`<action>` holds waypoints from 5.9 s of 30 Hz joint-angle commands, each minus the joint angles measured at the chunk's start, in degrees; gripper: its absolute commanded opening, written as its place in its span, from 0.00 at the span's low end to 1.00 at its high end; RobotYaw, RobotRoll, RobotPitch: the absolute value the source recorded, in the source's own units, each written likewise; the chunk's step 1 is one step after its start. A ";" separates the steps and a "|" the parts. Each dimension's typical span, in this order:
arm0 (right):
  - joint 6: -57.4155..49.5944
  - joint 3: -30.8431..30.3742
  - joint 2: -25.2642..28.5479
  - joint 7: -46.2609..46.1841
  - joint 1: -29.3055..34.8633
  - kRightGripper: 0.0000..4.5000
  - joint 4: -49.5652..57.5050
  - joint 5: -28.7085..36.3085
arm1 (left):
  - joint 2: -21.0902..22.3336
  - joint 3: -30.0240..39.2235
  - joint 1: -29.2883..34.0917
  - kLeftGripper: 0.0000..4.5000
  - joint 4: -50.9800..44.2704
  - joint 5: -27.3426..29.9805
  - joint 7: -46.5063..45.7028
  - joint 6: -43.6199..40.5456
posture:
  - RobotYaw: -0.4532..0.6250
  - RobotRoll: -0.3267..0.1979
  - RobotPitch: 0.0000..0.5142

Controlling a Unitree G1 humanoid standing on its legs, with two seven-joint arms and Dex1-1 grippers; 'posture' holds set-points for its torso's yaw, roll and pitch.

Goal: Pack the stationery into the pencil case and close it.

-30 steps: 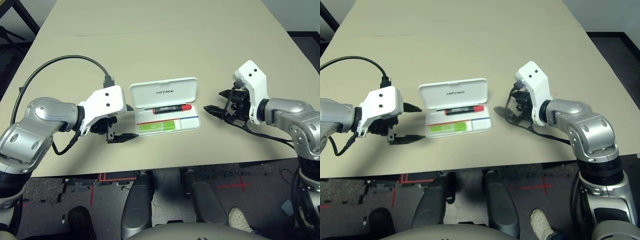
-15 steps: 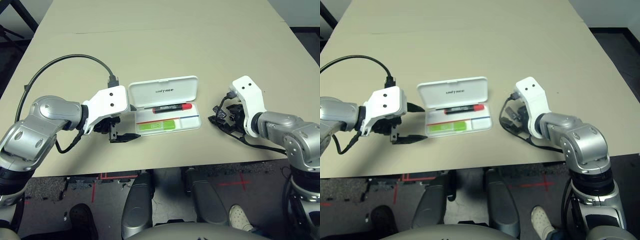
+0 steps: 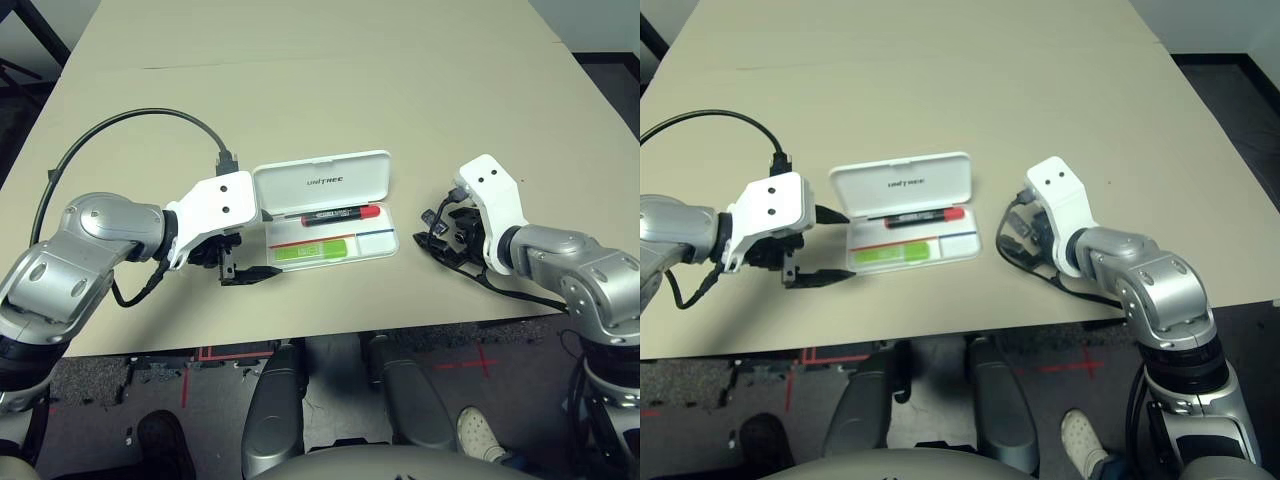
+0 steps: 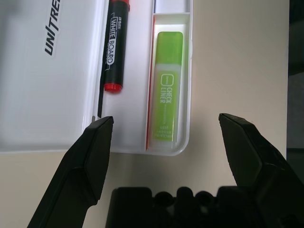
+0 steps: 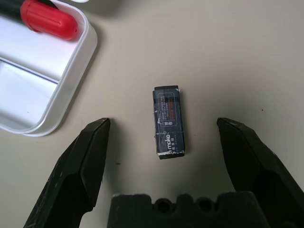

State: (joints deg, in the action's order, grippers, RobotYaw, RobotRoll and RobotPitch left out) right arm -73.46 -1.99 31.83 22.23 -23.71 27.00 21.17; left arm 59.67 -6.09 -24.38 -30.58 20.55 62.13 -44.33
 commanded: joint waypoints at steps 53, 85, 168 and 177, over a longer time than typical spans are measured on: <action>53.42 -20.41 7.15 61.51 -25.31 0.07 -33.63 -12.54 | 2.97 0.09 2.35 1.00 -1.10 -0.52 -0.75 0.66 | 0.51 0.62 0.47; 50.76 -12.68 6.93 61.87 -22.69 0.99 -31.28 -7.34 | 2.33 1.33 3.21 1.00 1.36 -0.10 -1.90 1.21 | 0.51 0.62 0.43; 38.79 -1.87 23.32 51.49 -4.53 1.00 -17.61 2.59 | -15.94 -6.71 -1.88 0.01 14.43 -3.22 -4.47 2.88 | 0.39 0.62 0.47; 38.92 -2.48 23.16 51.16 -4.43 1.00 -17.70 1.87 | -14.94 -9.28 -0.56 0.01 13.93 -4.53 -4.38 3.07 | 0.39 0.62 0.49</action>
State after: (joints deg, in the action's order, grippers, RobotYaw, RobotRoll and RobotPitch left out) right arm -34.89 -3.74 54.61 73.16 -28.54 9.01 23.32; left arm 43.85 -12.59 -26.62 -17.21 17.57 57.35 -40.31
